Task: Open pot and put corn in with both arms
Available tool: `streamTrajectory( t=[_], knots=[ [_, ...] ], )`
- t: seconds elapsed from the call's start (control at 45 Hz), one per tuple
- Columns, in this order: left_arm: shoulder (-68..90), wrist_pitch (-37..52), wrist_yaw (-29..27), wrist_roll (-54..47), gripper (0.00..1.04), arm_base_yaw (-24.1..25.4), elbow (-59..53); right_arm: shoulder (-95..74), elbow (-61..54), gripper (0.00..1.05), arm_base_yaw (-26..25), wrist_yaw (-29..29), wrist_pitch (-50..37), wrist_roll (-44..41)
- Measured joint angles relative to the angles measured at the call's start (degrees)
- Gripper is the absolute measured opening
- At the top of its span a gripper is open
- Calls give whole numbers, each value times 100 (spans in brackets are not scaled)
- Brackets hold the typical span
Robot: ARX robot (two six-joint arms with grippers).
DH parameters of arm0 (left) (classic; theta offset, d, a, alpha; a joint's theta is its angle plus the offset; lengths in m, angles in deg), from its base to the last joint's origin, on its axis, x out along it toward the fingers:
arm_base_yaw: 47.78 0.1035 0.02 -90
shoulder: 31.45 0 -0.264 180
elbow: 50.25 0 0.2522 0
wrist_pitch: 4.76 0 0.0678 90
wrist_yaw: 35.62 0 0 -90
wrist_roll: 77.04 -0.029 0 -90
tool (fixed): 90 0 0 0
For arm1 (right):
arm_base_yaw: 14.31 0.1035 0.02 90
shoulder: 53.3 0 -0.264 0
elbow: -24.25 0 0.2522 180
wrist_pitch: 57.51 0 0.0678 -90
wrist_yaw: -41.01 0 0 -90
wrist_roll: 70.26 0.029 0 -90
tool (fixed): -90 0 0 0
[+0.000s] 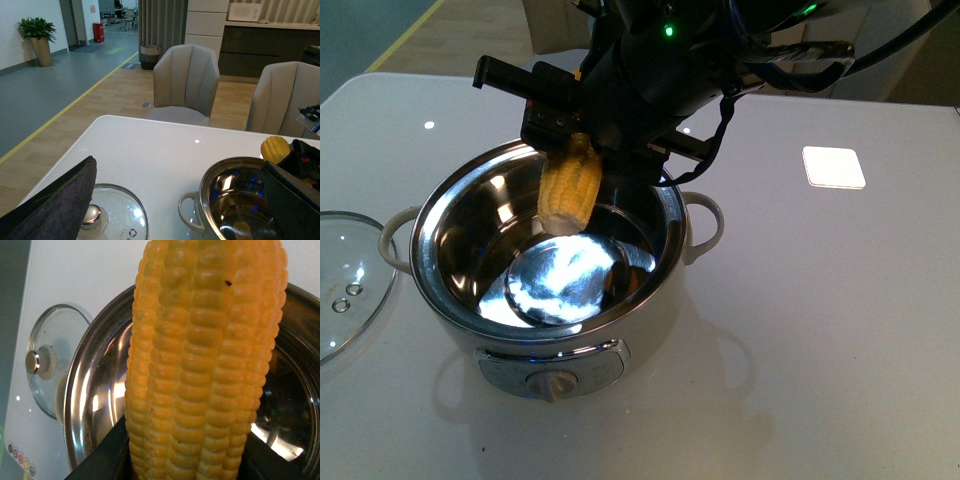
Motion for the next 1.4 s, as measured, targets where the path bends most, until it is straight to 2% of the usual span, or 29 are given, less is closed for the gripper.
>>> streamTrajectory(
  t=[0.156,0.289,0.4,0.489,0.533,0.689,0.844,1.133,1.4],
  knots=[
    [0,0,0,0,98,0,0,-201,111,38,103,2,109,-2],
    [0,0,0,0,98,0,0,-269,170,46,192,2,162,-2],
    [0,0,0,0,98,0,0,-293,186,70,232,2,173,-2],
    [0,0,0,0,98,0,0,-302,195,83,232,15,201,0],
    [0,0,0,0,98,0,0,-304,195,86,232,22,208,4],
    [0,0,0,0,98,0,0,-258,133,90,195,98,122,90],
    [0,0,0,0,98,0,0,348,-417,90,-83,284,-203,238],
    [0,0,0,0,98,0,0,2326,-1869,96,-826,634,-793,282],
    [0,0,0,0,98,0,0,3967,-3322,96,-1408,1172,-721,-173]
  ],
)
